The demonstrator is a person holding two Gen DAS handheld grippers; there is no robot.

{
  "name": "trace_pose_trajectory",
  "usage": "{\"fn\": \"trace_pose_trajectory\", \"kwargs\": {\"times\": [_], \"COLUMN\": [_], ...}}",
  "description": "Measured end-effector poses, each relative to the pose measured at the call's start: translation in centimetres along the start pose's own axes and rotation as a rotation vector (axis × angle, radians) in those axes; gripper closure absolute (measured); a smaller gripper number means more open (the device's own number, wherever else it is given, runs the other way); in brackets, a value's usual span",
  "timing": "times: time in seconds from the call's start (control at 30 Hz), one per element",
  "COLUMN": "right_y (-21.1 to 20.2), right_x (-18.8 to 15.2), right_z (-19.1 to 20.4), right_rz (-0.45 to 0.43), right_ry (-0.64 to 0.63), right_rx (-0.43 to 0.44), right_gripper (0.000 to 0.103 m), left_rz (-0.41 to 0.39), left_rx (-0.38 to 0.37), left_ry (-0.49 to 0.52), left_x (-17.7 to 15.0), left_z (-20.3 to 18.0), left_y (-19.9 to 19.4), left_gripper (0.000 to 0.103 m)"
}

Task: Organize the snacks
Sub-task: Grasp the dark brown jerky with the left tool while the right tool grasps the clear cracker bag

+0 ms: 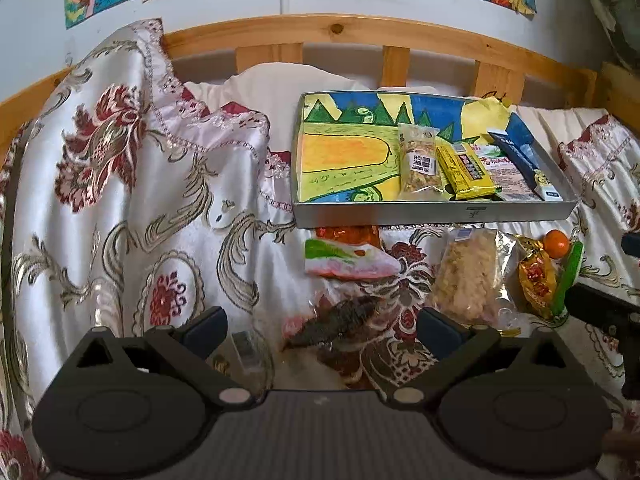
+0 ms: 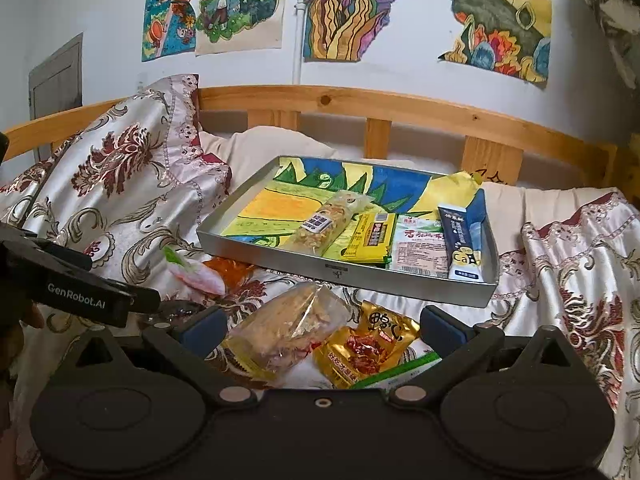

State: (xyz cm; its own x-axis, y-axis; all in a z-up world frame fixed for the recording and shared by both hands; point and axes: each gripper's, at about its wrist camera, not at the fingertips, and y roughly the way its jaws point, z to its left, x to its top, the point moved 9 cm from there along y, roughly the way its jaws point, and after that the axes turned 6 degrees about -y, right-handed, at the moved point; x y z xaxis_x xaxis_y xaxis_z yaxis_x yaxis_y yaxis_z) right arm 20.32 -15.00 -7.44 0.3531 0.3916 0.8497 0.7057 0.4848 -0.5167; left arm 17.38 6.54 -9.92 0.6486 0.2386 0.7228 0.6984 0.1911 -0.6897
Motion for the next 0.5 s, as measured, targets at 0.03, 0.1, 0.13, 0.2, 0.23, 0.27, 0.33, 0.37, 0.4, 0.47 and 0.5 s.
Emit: {"fn": "trace_pose_trajectory", "kwargs": {"times": [0.03, 0.1, 0.13, 0.2, 0.23, 0.27, 0.33, 0.37, 0.4, 0.47, 0.5], "right_y": [0.2, 0.8, 1.0, 1.5, 1.8, 2.1, 2.5, 2.8, 3.0, 3.6, 3.8], "right_x": [0.1, 0.2, 0.3, 0.5, 0.6, 0.6, 0.7, 0.7, 0.7, 0.7, 0.7], "right_z": [0.0, 0.0, 0.0, 0.1, 0.1, 0.1, 0.2, 0.2, 0.2, 0.2, 0.2], "right_rz": [0.001, 0.005, 0.005, 0.008, 0.011, 0.014, 0.02, 0.024, 0.027, 0.032, 0.036], "right_ry": [0.0, -0.003, -0.005, -0.008, -0.008, -0.005, 0.0, 0.002, 0.003, 0.002, 0.001], "right_rx": [0.004, 0.013, 0.017, 0.023, 0.027, 0.032, 0.04, 0.045, 0.049, 0.056, 0.06], "right_gripper": [0.001, 0.001, 0.001, 0.001, 0.001, 0.001, 0.001, 0.001, 0.001, 0.001, 0.001], "left_rz": [0.0, -0.001, 0.0, 0.003, 0.005, 0.005, 0.008, 0.01, 0.014, 0.02, 0.021], "left_rx": [0.003, 0.014, 0.02, 0.031, 0.034, 0.037, 0.044, 0.047, 0.051, 0.058, 0.061], "left_ry": [0.013, 0.039, 0.049, 0.068, 0.075, 0.081, 0.092, 0.096, 0.101, 0.113, 0.121], "left_x": [0.1, 0.4, 0.5, 0.7, 0.8, 0.8, 0.9, 1.0, 1.0, 1.0, 1.0], "left_z": [-0.1, -0.1, -0.1, -0.1, 0.0, 0.0, 0.0, 0.1, 0.1, 0.1, 0.1], "left_y": [0.1, 0.4, 0.5, 0.8, 0.9, 0.9, 1.2, 1.3, 1.5, 1.7, 1.8], "left_gripper": [0.001, 0.001, 0.001, 0.001, 0.001, 0.001, 0.001, 0.001, 0.001, 0.001, 0.001]}}
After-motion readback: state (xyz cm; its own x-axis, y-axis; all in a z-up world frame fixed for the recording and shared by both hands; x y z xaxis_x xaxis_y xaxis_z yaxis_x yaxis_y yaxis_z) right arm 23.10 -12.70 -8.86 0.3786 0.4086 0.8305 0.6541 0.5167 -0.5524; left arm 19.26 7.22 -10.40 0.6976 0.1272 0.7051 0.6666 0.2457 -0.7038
